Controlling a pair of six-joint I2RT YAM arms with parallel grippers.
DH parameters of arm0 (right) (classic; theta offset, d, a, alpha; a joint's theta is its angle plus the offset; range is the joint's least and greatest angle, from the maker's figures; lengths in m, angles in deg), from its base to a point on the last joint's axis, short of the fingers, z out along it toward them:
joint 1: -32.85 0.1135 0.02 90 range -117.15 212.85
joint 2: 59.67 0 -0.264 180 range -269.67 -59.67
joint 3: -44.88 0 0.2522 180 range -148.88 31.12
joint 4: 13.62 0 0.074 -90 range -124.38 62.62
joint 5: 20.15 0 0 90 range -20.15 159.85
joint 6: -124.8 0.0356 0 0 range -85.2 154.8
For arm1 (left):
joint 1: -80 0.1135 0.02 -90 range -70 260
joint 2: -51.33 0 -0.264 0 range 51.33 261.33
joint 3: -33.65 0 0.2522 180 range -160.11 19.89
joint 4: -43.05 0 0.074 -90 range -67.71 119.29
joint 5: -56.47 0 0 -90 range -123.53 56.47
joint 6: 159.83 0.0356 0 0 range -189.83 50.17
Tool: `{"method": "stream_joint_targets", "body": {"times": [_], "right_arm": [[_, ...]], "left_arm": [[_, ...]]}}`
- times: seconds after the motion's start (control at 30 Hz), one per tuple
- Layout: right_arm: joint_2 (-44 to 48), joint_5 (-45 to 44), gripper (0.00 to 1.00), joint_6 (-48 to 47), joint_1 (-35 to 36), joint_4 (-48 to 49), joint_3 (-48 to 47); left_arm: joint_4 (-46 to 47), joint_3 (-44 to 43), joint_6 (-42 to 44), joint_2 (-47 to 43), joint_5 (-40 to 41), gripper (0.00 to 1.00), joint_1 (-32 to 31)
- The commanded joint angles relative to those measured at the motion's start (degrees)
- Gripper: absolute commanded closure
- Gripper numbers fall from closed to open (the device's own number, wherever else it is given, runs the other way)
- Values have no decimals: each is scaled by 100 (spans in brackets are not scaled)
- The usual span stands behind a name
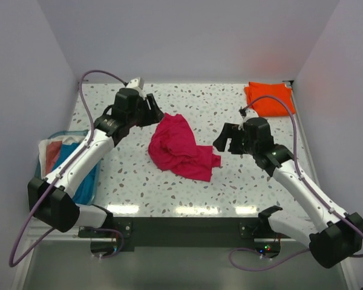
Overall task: Fold and stack the t-shirts
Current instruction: Move the tshirt to the center of the board, then flatten the tshirt out
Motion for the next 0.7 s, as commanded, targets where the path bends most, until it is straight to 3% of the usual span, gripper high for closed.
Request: {"method": "stream_joint_targets", "body": {"times": [0.0, 0.13, 0.27, 0.67], "right_arm": [[-344, 85, 21, 96, 149, 573, 185], [-845, -248, 24, 61, 580, 759, 194], [-1470, -766, 28, 51, 1072, 970, 141], [-3456, -1479, 33, -150, 2223, 1585, -1220]], "left_arm": [[354, 379, 48, -340, 240, 41, 17], [511, 1187, -39, -331, 196, 52, 17], [994, 1995, -119, -252, 108, 53, 17], [1074, 2084, -127, 345, 64, 56, 17]]}}
